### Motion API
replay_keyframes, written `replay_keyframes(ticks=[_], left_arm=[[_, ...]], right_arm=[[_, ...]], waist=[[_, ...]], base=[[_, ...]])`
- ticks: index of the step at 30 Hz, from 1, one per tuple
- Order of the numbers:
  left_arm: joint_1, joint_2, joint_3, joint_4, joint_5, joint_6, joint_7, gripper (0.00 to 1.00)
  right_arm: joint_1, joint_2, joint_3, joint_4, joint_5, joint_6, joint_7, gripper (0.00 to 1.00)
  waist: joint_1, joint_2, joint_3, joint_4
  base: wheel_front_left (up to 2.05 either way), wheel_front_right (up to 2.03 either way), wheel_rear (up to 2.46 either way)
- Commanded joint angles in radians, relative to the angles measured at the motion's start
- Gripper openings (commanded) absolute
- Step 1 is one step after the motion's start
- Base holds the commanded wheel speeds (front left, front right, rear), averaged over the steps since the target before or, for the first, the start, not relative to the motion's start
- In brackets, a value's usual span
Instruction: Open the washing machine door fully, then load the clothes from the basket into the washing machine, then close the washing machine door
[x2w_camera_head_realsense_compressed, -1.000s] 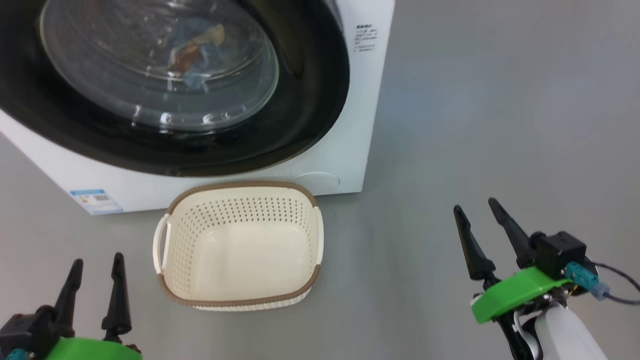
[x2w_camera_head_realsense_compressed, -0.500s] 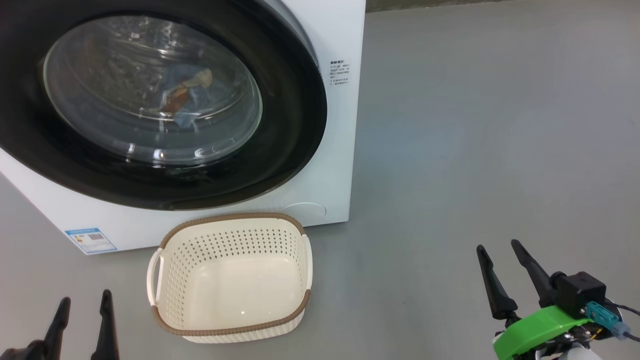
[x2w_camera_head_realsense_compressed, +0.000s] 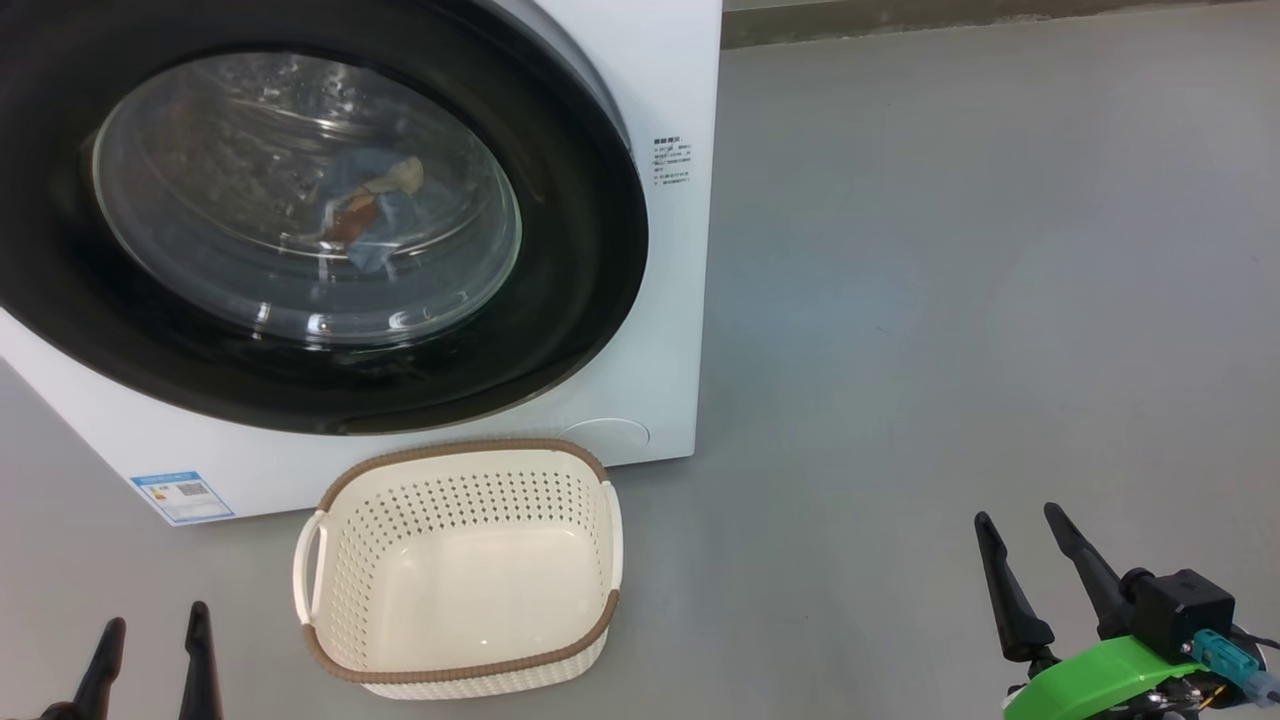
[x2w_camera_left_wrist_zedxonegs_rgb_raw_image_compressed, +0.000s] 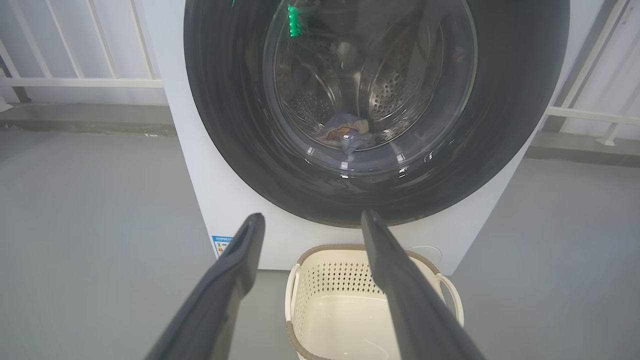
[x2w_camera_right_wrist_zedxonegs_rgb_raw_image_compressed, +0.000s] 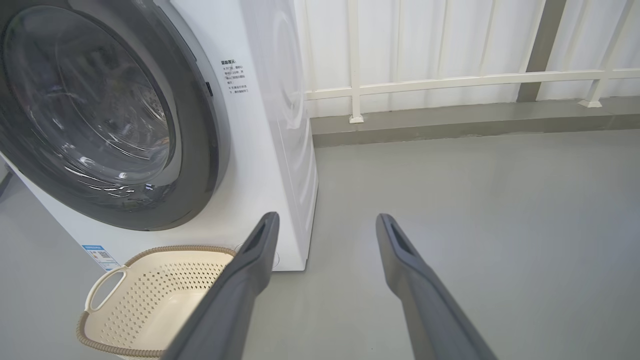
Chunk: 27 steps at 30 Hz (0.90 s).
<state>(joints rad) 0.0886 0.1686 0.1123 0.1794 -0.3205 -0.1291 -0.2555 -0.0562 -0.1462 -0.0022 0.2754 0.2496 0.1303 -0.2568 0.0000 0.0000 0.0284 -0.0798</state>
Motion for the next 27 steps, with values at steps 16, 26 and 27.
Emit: replay_keyframes(ticks=[16, 26, 27], left_arm=[[0.008, -0.049, -0.017, 0.054, -0.011, 0.000, 0.005, 0.00], [-0.007, -0.055, -0.016, 0.054, -0.114, 0.000, 0.035, 0.00], [-0.009, -0.055, -0.016, 0.054, -0.124, 0.000, 0.038, 0.00]], right_arm=[[0.014, 0.029, -0.004, 0.059, 0.011, 0.000, 0.004, 0.00], [0.010, 0.035, -0.013, 0.051, 0.120, 0.000, 0.034, 0.00], [0.010, 0.035, -0.014, 0.051, 0.131, 0.000, 0.037, 0.00]], waist=[[0.0000, 0.0000, 0.000, 0.003], [0.0002, 0.0000, -0.003, 0.010], [0.0001, 0.0000, -0.003, 0.010]], base=[[0.00, 0.00, 0.00], [0.00, 0.00, 0.00], [0.00, 0.00, 0.00]])
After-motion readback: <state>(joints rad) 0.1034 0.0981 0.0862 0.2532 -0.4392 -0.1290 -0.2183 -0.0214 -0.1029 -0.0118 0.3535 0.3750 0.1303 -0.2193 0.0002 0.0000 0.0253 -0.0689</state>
